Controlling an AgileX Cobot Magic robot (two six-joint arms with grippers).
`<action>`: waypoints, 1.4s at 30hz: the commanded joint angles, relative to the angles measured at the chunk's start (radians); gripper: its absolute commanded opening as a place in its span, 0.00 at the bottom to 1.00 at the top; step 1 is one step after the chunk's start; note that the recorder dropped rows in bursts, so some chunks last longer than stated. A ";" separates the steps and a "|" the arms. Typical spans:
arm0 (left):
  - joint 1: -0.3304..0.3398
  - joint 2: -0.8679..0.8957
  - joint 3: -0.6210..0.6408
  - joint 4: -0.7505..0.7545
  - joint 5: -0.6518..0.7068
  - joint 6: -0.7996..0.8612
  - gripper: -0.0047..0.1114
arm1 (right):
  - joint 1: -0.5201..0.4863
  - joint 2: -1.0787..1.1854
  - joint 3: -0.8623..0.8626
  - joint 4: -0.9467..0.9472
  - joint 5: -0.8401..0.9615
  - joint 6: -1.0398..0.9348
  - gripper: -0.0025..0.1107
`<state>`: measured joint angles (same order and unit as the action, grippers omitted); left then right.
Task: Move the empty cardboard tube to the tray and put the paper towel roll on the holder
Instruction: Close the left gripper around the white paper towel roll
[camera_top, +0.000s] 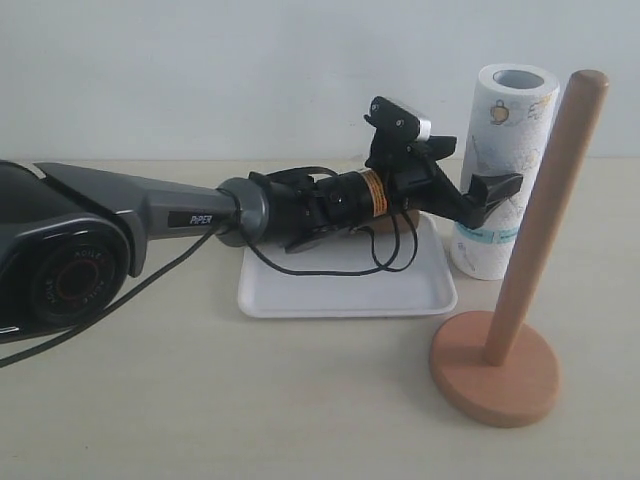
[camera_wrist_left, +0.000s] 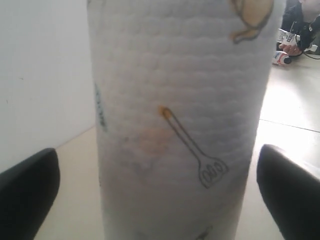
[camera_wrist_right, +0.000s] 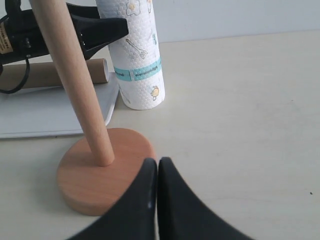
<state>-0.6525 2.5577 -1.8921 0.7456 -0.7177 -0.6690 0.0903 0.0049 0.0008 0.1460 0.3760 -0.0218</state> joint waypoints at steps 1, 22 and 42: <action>-0.011 -0.003 -0.019 -0.002 -0.013 -0.008 0.99 | -0.007 -0.005 -0.001 0.000 -0.005 -0.001 0.02; -0.029 0.037 -0.121 -0.002 0.046 -0.022 0.99 | -0.007 -0.005 -0.001 0.000 -0.005 -0.001 0.02; -0.061 0.089 -0.190 -0.082 0.110 -0.013 0.58 | -0.007 -0.005 -0.001 0.000 -0.005 -0.001 0.02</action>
<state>-0.7078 2.6498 -2.0756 0.6964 -0.6348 -0.6805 0.0903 0.0049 0.0008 0.1460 0.3760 -0.0218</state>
